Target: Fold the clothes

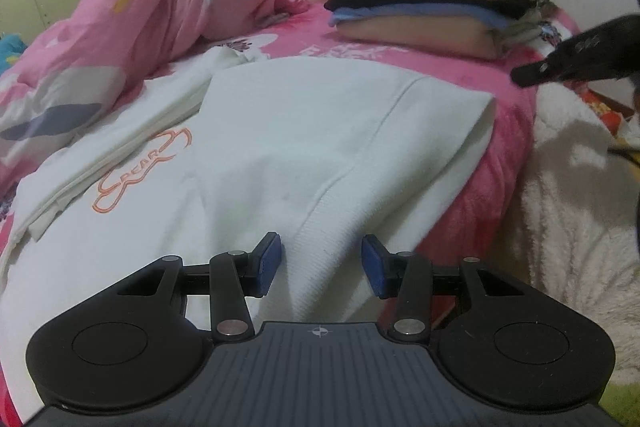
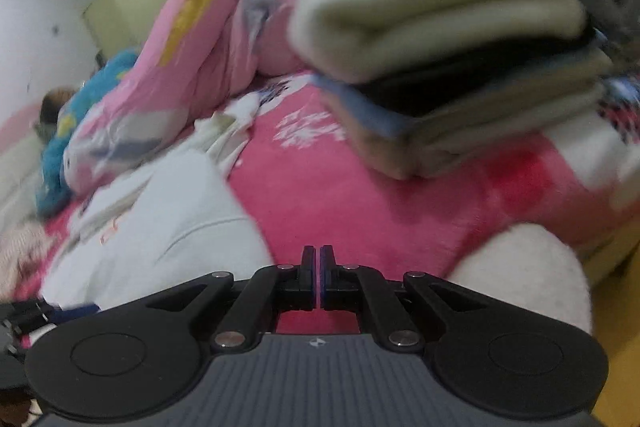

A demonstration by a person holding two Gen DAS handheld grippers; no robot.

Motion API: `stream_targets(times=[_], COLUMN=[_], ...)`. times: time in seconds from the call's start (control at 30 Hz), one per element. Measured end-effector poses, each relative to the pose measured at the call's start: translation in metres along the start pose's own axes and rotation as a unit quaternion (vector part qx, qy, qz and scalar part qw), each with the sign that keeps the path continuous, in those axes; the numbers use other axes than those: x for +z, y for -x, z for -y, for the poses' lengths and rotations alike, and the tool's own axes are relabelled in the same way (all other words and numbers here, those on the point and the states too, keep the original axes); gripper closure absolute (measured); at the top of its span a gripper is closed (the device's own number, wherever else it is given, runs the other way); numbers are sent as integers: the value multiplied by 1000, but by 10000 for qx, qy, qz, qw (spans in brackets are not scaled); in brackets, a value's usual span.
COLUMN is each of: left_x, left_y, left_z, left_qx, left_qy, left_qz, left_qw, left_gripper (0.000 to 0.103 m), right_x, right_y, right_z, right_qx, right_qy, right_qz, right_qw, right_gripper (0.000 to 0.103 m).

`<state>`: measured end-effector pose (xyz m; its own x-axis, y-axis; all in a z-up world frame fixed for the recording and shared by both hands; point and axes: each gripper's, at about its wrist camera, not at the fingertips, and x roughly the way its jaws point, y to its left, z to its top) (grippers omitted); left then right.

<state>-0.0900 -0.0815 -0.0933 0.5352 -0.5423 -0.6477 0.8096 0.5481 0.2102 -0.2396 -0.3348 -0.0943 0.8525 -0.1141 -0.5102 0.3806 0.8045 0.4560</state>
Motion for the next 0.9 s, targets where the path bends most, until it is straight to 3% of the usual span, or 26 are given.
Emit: stream_targets(times=[0.1,0.23,0.3,0.47,0.63,0.77,0.9], left_x=[0,-2,-3,-12,-23,-30,-32], left_y=[-1,1,3,13,19,22,23], left_z=[-1,1,1,-5,-13,-14,-15], left_qx=[-3,14,29,34,65,68,98], left_qy=[7,-29,-37,48,220,284,279], left_qz=[-6,-16,-9,-48,-141,-173,-162], left_qw=[10000,10000,10000,10000,9996,9994,9994], left_gripper=[59,58,58,58,58,58,58], right_x=[6,7,5,1,-5,-9,-10], right_y=[9,-10,-20,-45,-49,-58,-60], right_z=[3,-5,0,12,21,25,29], right_qx=[552,1352,1362,1324,1272,1501,2000], right_qy=[-177,-659,-914,-1526,-1913,-2314,-2702], right_qz=[-87,-632,-791,-1158,-1183,-1248,-1077], right_qw=[9983,9866,9833,9725,9660,9531,9356], right_gripper=[98,91,82,80,75,68,67])
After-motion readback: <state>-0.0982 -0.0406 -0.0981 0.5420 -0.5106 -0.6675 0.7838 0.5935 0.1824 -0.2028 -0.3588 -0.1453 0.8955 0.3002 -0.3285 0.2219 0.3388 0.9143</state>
